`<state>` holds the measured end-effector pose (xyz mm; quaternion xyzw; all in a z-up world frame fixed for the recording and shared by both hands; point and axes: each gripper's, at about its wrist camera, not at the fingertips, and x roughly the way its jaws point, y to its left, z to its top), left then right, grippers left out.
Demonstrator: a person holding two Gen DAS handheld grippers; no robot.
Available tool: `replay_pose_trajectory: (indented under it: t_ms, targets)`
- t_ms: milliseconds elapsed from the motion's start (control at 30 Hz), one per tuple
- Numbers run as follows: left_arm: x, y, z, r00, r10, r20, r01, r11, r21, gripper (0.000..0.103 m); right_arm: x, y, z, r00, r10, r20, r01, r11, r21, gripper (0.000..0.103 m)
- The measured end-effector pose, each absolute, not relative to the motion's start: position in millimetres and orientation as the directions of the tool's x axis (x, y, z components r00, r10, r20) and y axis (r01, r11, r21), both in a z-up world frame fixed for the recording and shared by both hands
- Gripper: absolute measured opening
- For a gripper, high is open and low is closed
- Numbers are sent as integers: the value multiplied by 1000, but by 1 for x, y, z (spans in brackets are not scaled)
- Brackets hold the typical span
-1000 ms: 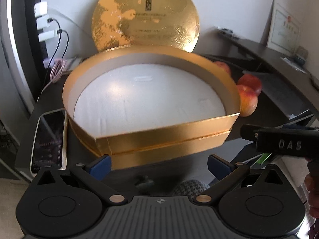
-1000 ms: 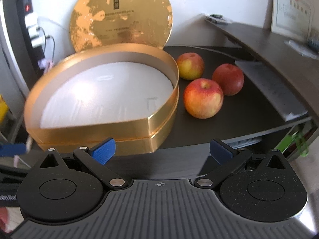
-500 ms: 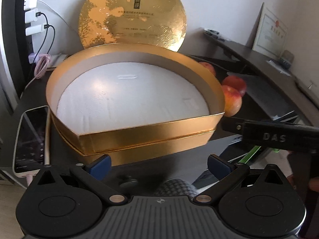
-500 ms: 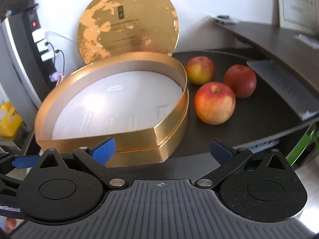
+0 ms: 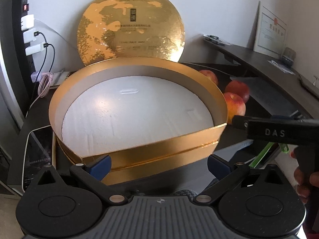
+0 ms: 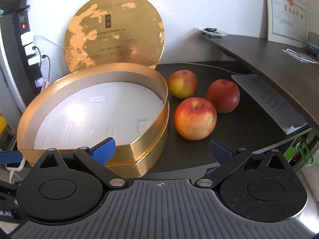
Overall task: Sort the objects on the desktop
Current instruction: 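Close the right tool fingers around the nearest red apple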
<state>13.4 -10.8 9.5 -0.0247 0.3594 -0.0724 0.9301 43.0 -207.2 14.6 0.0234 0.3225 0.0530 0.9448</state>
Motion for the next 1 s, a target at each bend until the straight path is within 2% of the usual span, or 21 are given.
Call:
replay_pose_trajectory:
  t_ms: [133, 333, 533, 1000]
  targets:
    - [16, -10, 15, 749, -153, -645, 111, 988, -105, 102, 48, -214, 12, 783, 110, -613, -69, 994, 90, 103]
    - [26, -11, 15, 735, -130, -666, 92, 991, -92, 102, 57, -224, 11, 794, 82, -603, -38, 996, 87, 103]
    - [32, -8, 14, 735, -105, -670, 61, 994, -90, 102, 69, -227, 4, 799, 15, -601, -8, 1000, 13, 99]
    - [54, -12, 13, 743, -96, -662, 39, 994, -100, 102, 97, -247, -22, 781, 26, -624, 18, 998, 64, 98]
